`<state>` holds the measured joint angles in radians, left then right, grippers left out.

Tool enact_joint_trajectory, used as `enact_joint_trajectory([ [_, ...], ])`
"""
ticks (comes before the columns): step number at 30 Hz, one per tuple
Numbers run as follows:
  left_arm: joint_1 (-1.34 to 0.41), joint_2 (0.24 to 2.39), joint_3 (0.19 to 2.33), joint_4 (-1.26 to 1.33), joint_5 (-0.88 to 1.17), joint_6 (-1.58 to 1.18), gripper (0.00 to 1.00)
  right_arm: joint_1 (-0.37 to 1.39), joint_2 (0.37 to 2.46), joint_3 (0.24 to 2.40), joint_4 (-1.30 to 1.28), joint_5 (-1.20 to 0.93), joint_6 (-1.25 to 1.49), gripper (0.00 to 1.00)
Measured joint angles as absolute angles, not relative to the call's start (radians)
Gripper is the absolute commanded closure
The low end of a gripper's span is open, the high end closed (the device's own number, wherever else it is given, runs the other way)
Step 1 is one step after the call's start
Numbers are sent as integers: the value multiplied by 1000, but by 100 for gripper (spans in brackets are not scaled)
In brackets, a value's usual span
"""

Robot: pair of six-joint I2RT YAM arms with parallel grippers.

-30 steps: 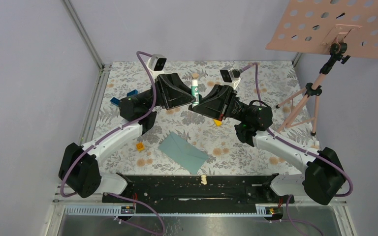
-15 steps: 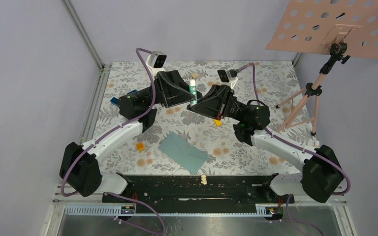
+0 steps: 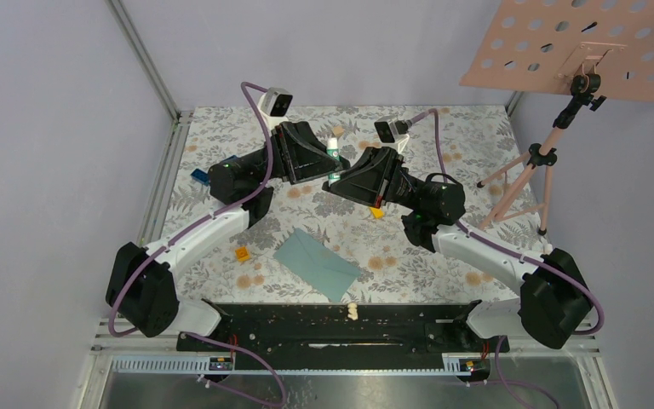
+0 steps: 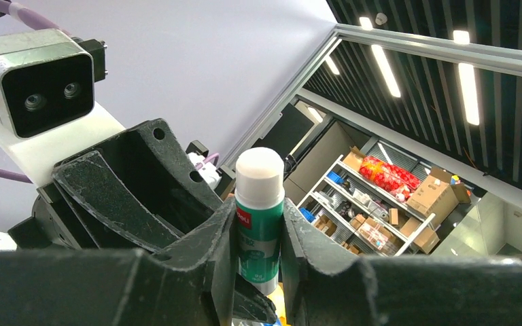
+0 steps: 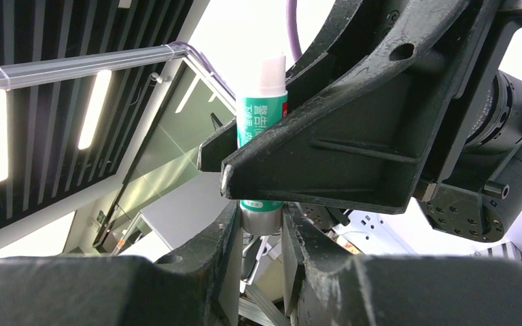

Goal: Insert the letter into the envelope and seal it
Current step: Screw the solid glue.

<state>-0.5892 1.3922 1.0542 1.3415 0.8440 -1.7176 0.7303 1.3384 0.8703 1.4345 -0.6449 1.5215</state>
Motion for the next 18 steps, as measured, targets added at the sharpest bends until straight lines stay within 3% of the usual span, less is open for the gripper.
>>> enact_joint_trajectory([
  [1, -589, 1393, 1054, 1342, 843, -1721, 100, 730, 1338, 870, 1435, -644, 1525, 62],
  [2, -589, 1393, 1054, 1342, 842, -1722, 100, 730, 1338, 870, 1436, -641, 1530, 58],
  [8, -590, 1394, 1054, 1343, 837, -1733, 100, 731, 1352, 876, 1442, -640, 1553, 53],
  [11, -590, 1394, 1054, 1344, 835, -1736, 100, 731, 1354, 881, 1443, -640, 1556, 63],
  [15, -590, 1394, 1054, 1345, 834, -1739, 100, 732, 1353, 883, 1448, -638, 1557, 96],
  [18, -590, 1394, 1054, 1350, 831, -1742, 100, 733, 1352, 883, 1449, -638, 1555, 100],
])
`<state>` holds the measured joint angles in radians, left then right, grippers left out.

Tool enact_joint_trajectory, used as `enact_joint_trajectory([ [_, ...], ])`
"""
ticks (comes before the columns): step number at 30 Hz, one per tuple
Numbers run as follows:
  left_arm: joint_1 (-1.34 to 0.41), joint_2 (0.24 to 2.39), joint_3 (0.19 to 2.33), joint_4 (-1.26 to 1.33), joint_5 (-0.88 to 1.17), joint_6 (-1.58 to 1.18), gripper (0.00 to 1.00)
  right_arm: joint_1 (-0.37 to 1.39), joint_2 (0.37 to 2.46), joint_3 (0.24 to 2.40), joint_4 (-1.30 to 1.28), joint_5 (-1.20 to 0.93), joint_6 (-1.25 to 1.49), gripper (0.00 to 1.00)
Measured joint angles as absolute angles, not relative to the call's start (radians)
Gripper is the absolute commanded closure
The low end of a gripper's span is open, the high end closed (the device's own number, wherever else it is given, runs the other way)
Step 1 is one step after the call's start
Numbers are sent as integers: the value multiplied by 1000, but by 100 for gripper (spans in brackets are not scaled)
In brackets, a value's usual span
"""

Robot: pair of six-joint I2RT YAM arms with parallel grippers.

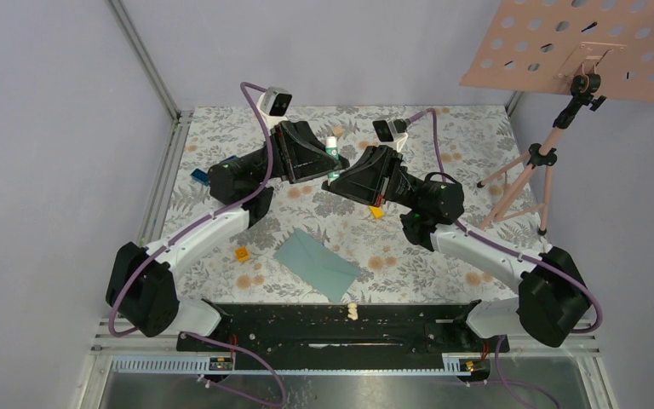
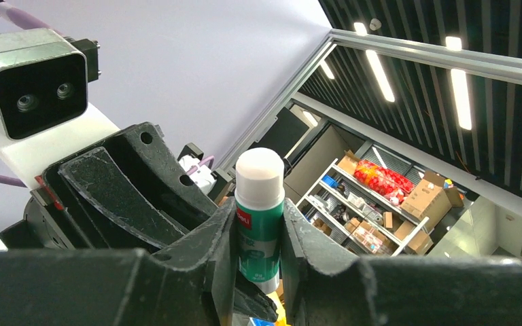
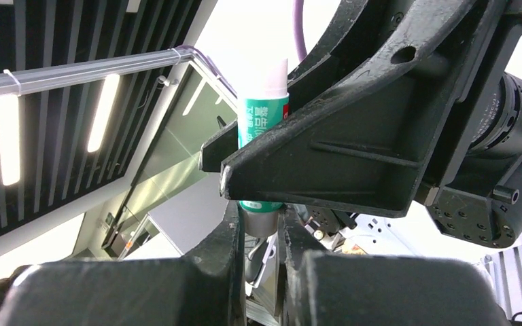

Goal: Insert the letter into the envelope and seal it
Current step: Screw the solid glue.

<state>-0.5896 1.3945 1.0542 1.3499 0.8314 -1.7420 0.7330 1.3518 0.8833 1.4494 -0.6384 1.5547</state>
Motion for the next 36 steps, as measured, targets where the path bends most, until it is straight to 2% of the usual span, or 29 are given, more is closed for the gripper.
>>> enact_joint_trajectory([
  [13, -584, 1394, 1036, 1356, 838, -1752, 100, 733, 1300, 862, 1357, -641, 1507, 100],
  [18, -583, 1372, 1025, 1284, 854, -1702, 100, 732, 1208, 849, 1157, -627, 1400, 100],
  [24, -588, 1254, 1024, 913, 859, -1439, 100, 735, 1052, 885, 729, -570, 1146, 100],
  [30, -614, 1158, 1113, 464, 791, -1128, 100, 781, 1001, 1008, 353, -462, 904, 100],
  [36, -661, 1125, 1192, 266, 701, -988, 100, 883, 1013, 1212, -1, -276, 679, 100],
])
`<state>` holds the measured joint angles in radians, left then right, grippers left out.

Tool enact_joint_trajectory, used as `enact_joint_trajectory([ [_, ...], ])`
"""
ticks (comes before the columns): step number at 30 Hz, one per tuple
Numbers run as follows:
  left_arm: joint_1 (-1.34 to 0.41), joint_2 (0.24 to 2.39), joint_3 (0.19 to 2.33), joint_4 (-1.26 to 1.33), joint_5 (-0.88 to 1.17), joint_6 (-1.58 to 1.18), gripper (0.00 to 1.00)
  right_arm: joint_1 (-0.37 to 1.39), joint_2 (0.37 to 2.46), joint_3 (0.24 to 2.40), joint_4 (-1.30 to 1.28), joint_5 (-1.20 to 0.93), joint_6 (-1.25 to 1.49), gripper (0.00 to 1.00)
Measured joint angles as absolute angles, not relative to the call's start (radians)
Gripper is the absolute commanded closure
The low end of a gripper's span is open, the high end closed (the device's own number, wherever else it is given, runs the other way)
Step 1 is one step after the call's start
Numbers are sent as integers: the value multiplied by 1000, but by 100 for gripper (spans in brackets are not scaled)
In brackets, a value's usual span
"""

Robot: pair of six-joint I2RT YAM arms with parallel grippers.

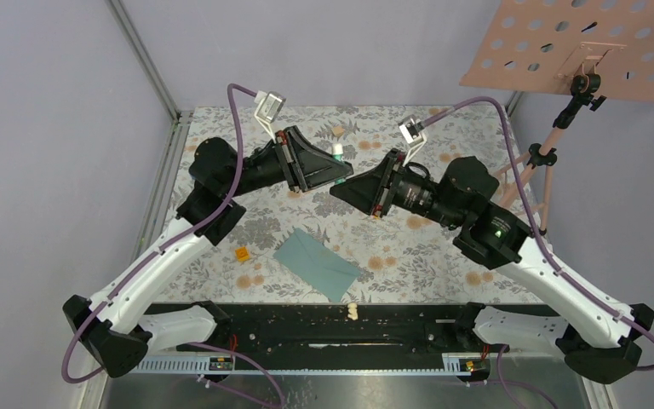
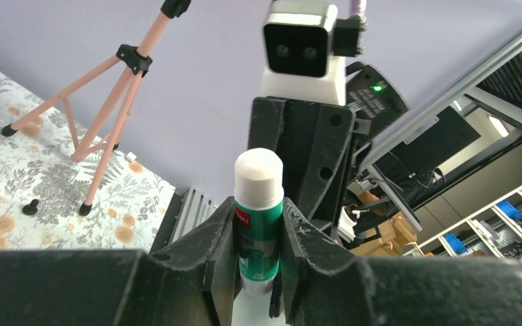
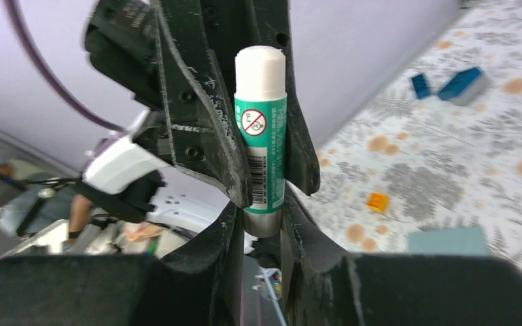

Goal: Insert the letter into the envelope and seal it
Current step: Screw the solid glue.

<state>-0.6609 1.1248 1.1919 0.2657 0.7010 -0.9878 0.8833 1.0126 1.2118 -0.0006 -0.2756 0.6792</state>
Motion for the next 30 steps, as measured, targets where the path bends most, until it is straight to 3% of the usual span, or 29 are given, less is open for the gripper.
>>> enact_joint_trajectory([
  [4, -684, 1121, 1201, 205, 634, -945, 100, 968, 1061, 1354, -227, -78, 576, 96],
  [10, -687, 1122, 1201, 126, 570, -903, 100, 1099, 1155, 1515, -455, 237, 456, 47],
  [12, -693, 1124, 1201, 93, 559, -884, 100, 1109, 1140, 1481, -440, 242, 432, 38],
  [17, -669, 1135, 1187, 105, 614, -904, 100, 1033, 1019, 1278, -311, 28, 435, 36],
  [23, -571, 1160, 1052, 568, 755, -1198, 100, 790, 881, 966, 97, -372, 677, 35],
  [30, -567, 1250, 1032, 1049, 813, -1508, 100, 765, 986, 922, 593, -649, 967, 28],
])
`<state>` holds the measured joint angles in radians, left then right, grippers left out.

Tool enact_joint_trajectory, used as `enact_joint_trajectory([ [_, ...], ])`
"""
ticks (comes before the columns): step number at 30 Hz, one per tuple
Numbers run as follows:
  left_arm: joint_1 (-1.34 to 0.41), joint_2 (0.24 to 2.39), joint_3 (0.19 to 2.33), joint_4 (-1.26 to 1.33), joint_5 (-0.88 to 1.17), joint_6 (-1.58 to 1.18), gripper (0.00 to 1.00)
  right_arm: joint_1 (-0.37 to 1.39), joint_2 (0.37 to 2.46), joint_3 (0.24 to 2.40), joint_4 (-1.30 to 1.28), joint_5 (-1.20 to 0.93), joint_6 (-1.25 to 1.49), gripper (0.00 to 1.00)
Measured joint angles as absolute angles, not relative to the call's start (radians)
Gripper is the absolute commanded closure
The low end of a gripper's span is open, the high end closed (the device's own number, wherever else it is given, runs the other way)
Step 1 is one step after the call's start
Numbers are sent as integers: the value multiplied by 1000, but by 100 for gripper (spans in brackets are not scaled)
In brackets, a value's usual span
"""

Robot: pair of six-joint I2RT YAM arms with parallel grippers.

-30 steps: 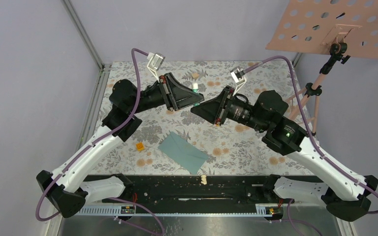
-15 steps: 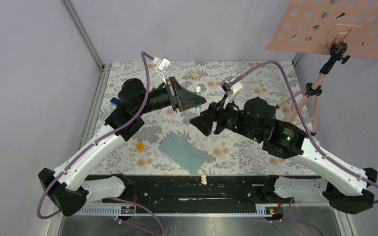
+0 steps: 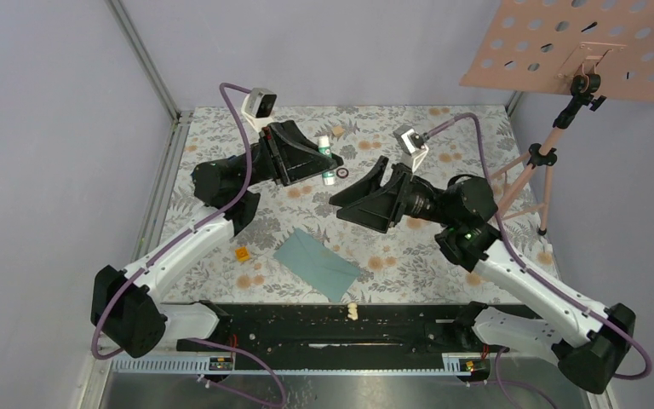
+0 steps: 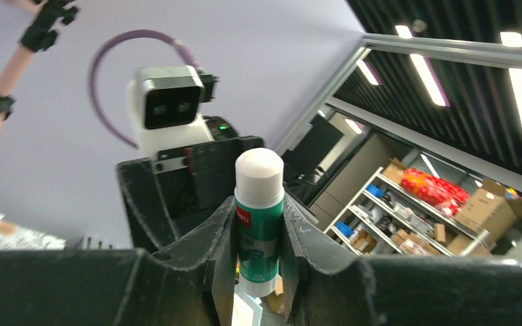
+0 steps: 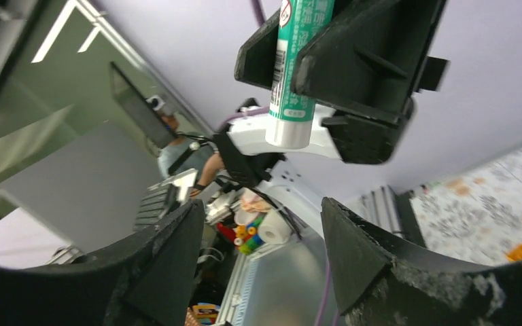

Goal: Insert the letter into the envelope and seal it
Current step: Screw the solid glue.

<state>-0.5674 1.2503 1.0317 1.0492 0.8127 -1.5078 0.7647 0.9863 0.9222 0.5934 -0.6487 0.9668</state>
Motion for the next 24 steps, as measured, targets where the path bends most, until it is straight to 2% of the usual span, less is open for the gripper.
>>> enact_joint_trajectory([
  [4, -567, 1275, 1032, 1231, 816, -1623, 100, 764, 1071, 920, 827, -704, 1099, 28],
  [9, -567, 1279, 1029, 1322, 816, -1684, 100, 764, 1171, 921, 1034, -728, 1225, 28],
  [24, -561, 1279, 1021, 1355, 810, -1711, 100, 765, 1350, 1040, 1330, -736, 1464, 29],
])
